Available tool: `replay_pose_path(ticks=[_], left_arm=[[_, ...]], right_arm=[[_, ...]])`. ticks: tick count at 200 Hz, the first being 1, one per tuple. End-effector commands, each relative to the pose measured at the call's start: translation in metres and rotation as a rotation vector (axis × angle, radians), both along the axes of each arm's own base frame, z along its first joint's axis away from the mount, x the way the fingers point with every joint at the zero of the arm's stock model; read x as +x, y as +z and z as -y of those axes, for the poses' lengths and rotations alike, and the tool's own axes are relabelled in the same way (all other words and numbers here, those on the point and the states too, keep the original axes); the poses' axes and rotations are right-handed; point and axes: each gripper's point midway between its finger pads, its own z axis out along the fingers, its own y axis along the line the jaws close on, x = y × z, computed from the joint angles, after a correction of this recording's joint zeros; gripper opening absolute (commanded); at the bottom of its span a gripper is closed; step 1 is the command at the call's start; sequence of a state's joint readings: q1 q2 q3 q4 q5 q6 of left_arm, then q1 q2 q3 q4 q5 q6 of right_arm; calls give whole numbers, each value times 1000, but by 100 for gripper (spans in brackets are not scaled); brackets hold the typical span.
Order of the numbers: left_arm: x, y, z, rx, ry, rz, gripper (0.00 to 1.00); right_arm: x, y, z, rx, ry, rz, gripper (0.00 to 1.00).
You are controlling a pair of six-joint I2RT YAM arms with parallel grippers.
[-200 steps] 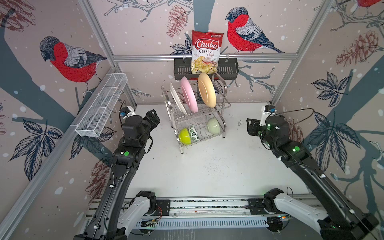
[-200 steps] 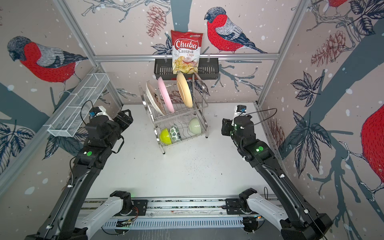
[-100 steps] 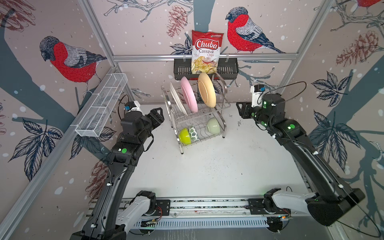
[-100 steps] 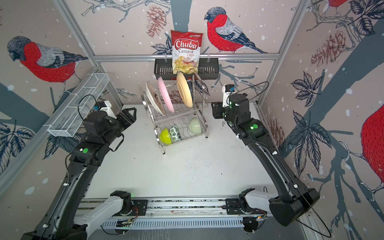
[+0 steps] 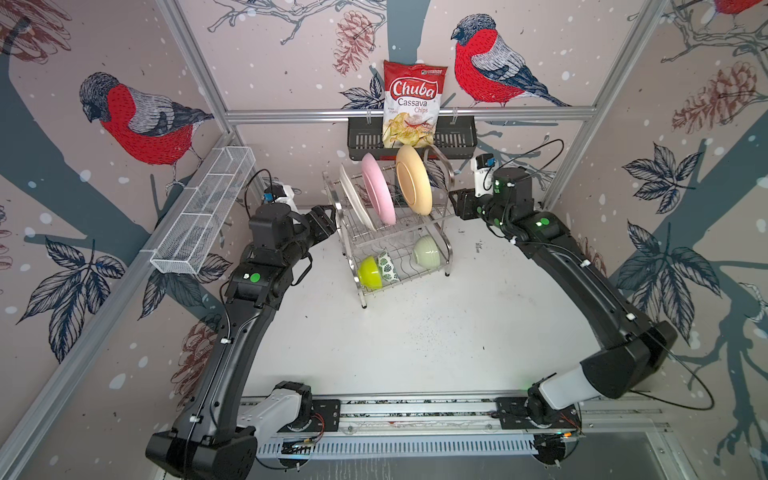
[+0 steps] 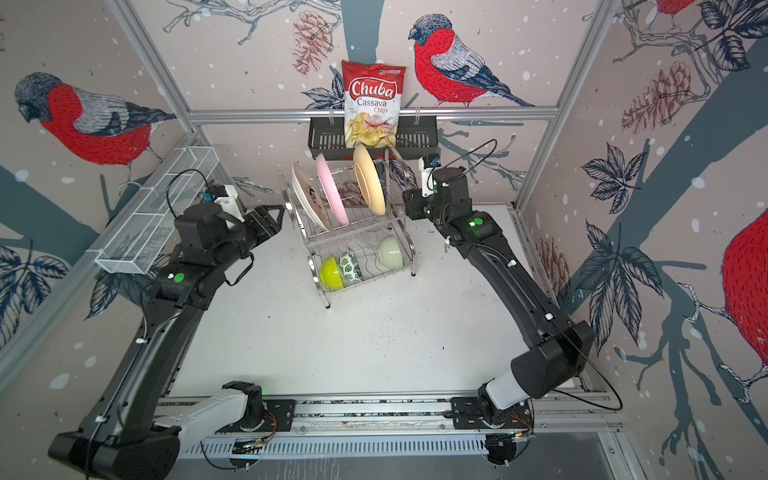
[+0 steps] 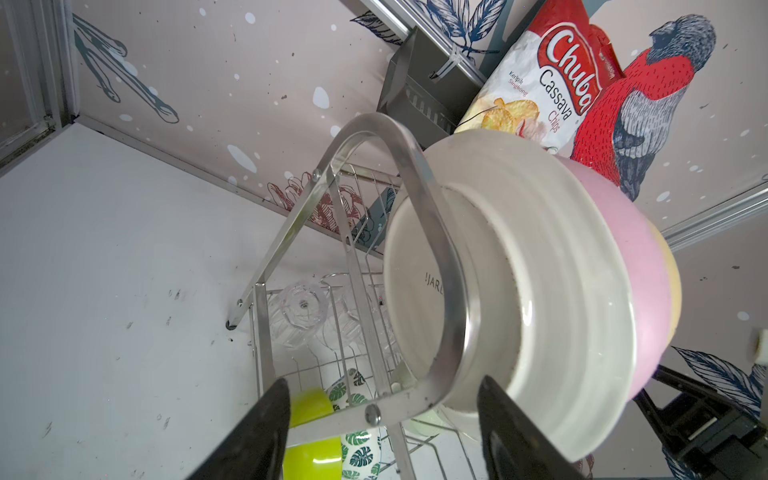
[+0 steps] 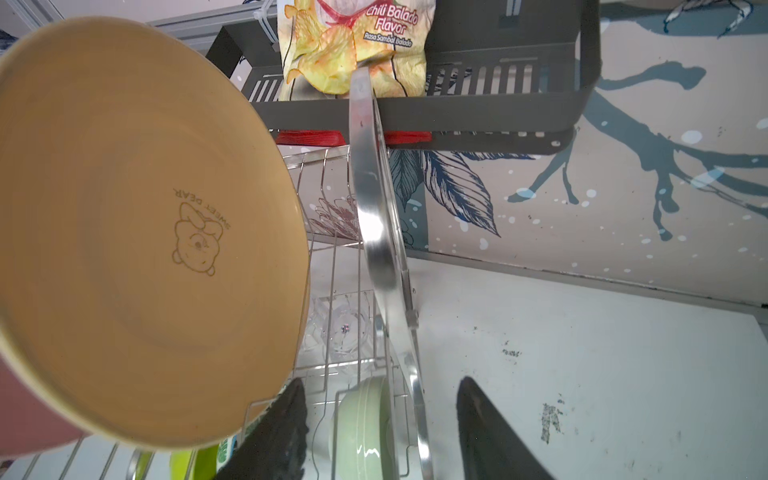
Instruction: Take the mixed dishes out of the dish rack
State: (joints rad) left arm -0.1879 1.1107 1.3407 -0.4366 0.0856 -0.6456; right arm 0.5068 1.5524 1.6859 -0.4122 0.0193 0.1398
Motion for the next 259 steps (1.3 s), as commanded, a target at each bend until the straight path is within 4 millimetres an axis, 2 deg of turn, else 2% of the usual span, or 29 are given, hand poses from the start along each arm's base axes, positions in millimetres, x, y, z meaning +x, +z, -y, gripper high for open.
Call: replay_pose_path(ticks=[1,78,134,167,211,239,259], left_arm=[[8,6,5,13,-27,18,70],[33,2,10,9,-26,-5,68],[38,4,16,-3,-40,-5,55],[39,4,13,0,-26,-6,45],[45,2,19,-10,-44,-14,28],[49,1,29,-18,-72,-23,21],[51,0,35,-21,-83,-26,17]], right_arm=[[14,15,-4,-35,2,72,59],[50,21,-15,-81,-11,118,59],[65,23,-23,-61,-6,138,58],[70,20,-27,-40,11,124,46],[64,17,-27,-16,22,100,17],[55,19,-23,8,15,95,11],[45,28,-17,35,6,106,8]])
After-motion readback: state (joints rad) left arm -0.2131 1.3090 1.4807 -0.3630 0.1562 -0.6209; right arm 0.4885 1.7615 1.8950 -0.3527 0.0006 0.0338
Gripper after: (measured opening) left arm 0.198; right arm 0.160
